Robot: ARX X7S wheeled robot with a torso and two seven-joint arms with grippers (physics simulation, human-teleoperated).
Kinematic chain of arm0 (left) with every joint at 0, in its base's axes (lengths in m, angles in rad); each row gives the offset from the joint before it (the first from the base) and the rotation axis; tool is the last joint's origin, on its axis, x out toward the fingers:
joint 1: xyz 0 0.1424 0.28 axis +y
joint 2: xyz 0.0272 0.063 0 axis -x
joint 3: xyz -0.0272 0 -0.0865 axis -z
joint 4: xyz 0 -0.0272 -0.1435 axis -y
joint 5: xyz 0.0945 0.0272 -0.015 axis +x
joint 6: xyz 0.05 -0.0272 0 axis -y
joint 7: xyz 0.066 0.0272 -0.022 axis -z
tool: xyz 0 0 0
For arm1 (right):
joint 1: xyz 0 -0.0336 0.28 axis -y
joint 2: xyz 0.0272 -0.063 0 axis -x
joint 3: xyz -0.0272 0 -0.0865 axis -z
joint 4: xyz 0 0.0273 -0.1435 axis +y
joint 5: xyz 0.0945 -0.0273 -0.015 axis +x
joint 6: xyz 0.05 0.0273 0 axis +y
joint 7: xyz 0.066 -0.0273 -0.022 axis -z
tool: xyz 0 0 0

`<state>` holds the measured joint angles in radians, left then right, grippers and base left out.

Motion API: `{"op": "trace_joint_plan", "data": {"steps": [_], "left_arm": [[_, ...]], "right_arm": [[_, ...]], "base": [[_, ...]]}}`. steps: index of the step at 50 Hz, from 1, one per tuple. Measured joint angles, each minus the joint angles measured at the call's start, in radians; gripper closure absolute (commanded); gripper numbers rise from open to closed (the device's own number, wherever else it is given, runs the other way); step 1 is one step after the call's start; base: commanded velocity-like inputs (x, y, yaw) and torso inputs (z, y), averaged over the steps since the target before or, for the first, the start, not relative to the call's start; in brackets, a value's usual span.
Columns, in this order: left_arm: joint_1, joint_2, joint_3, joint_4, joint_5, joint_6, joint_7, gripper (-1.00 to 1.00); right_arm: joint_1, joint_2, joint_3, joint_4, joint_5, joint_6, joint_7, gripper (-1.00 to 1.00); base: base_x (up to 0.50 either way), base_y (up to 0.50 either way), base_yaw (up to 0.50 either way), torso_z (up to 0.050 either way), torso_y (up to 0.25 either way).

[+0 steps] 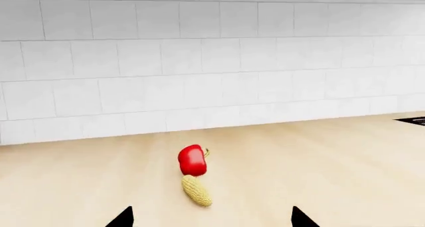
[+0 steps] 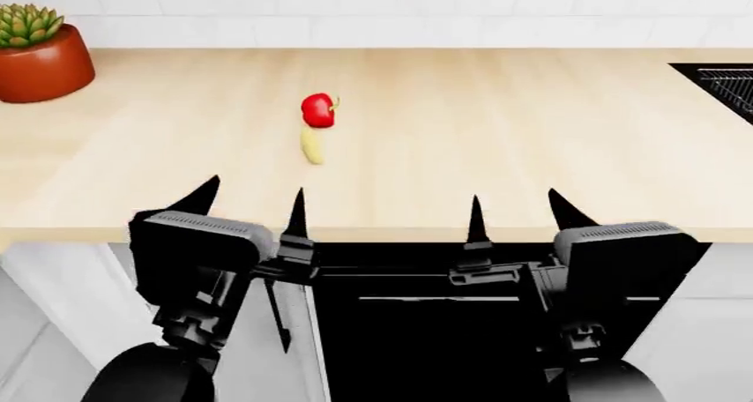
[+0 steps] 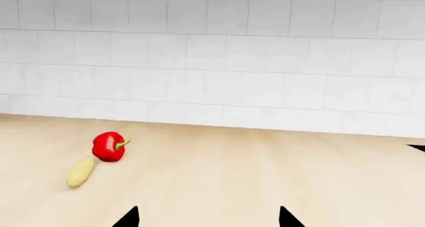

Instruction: Pick the corn, bell pepper from the counter and place them in the cabinet. Then close the cabinet.

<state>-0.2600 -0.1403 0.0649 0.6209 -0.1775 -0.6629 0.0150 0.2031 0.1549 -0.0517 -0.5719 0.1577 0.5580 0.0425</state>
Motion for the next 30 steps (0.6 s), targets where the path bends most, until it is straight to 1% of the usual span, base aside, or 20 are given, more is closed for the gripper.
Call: {"op": "trace_joint_plan", "data": {"steps": [8, 16, 21, 30], "left_arm": [[-0.144, -0.03, -0.072, 0.157, -0.121, -0.285, 0.035, -1.0], [-0.292, -0.051, -0.157, 0.275, -0.232, -0.538, 0.06, -1.0], [-0.367, -0.067, -0.189, 0.319, -0.28, -0.654, 0.065, -1.0], [-0.469, -0.095, -0.199, 0.348, -0.334, -0.784, 0.054, -1.0]], "right_arm": [[0.128, 0.036, 0.013, -0.131, 0.055, 0.156, -0.02, -1.0], [0.24, 0.067, 0.032, -0.234, 0.121, 0.286, -0.049, -1.0], [0.311, 0.073, 0.063, -0.285, 0.185, 0.377, -0.068, -1.0], [0.441, 0.081, 0.119, -0.327, 0.293, 0.537, -0.097, -1.0]], "base": [[0.45, 0.03, 0.0, 0.05, 0.0], [0.09, 0.49, 0.0, 0.05, 0.0], [0.27, 0.43, 0.0, 0.05, 0.0], [0.49, 0.05, 0.0, 0.05, 0.0]]}}
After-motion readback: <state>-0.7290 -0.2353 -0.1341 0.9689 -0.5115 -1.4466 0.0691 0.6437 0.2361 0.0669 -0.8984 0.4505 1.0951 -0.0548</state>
